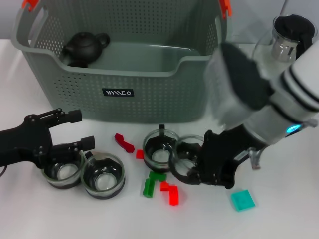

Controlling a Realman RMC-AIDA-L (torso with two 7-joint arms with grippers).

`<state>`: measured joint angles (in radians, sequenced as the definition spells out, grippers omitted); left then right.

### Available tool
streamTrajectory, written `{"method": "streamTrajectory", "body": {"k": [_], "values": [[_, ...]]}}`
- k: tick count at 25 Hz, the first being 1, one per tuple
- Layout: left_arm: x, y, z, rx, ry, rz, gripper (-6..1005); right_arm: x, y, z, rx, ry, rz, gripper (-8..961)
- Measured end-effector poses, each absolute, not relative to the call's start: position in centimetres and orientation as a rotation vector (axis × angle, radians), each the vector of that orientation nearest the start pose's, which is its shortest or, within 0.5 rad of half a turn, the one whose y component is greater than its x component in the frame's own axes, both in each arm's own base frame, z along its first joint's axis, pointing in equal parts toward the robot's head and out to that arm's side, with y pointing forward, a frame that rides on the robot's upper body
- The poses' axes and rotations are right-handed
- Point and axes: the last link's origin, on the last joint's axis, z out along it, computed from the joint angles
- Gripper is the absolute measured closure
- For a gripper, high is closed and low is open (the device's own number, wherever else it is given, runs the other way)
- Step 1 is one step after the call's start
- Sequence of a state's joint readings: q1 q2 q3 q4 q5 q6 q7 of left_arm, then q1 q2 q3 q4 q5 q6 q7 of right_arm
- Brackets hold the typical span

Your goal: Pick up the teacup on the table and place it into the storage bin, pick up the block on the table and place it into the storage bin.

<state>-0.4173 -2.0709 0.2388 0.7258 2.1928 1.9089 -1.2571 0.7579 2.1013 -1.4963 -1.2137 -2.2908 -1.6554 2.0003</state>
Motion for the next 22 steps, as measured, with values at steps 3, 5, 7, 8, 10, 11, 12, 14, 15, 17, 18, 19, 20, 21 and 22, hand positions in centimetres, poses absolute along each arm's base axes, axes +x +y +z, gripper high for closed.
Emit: {"method": "streamTrajectory", "body": {"k": [3,5,7,8,10,11,12,14,15,17,18,19,20,21,22], "values": [[-30.6,26.6,5.3,-2.595,-0.624,-0.888,157,10.7,32.8,-2.3,-3.259,0.05,-0.158,903],[-30.6,26.6,5.3,-2.593,-0.623,-0.886,157,10.3,32.8,-0.2,-3.263,0.055,0.02,903],[-30.6,26.7,5.4,-2.591,-0.62,-0.887,156,10.1,32.9,1.8,-3.237,0.065,0.202,903],[-30.6,26.8,5.4,-2.587,-0.62,-0.889,156,10.0,32.9,2.7,-3.217,0.073,0.278,903],[-30.6,26.9,5.4,-2.578,-0.621,-0.889,156,9.8,33.2,4.5,-3.142,0.1,0.443,903],[-30.6,26.9,5.4,-2.573,-0.623,-0.888,157,9.8,33.3,5.2,-3.105,0.108,0.51,903],[-30.7,27.0,5.4,-2.569,-0.626,-0.888,157,9.5,33.5,5.8,-3.059,0.116,0.589,903],[-30.7,27.1,5.4,-2.563,-0.63,-0.89,158,9.1,33.8,6.6,-2.988,0.136,0.693,904],[-30.6,27.1,5.4,-2.56,-0.631,-0.892,158,8.5,34.5,7.0,-2.921,0.174,0.764,904],[-30.6,27.1,5.3,-2.556,-0.63,-0.898,158,7.7,35.6,7.4,-2.842,0.241,0.821,904],[-30.6,27.1,5.3,-2.556,-0.63,-0.901,158,7.1,36.5,7.5,-2.796,0.284,0.835,904],[-30.5,27.2,5.2,-2.556,-0.631,-0.906,158,6.5,37.4,7.5,-2.754,0.321,0.835,904],[-30.4,27.2,5.2,-2.557,-0.633,-0.91,158,6.0,38.4,7.4,-2.71,0.364,0.812,904],[-30.4,27.3,5.1,-2.556,-0.636,-0.912,158,5.3,39.5,7.2,-2.659,0.397,0.776,904],[-30.5,27.3,5.0,-2.554,-0.64,-0.913,158,4.7,40.3,6.8,-2.631,0.414,0.744,904]]}}
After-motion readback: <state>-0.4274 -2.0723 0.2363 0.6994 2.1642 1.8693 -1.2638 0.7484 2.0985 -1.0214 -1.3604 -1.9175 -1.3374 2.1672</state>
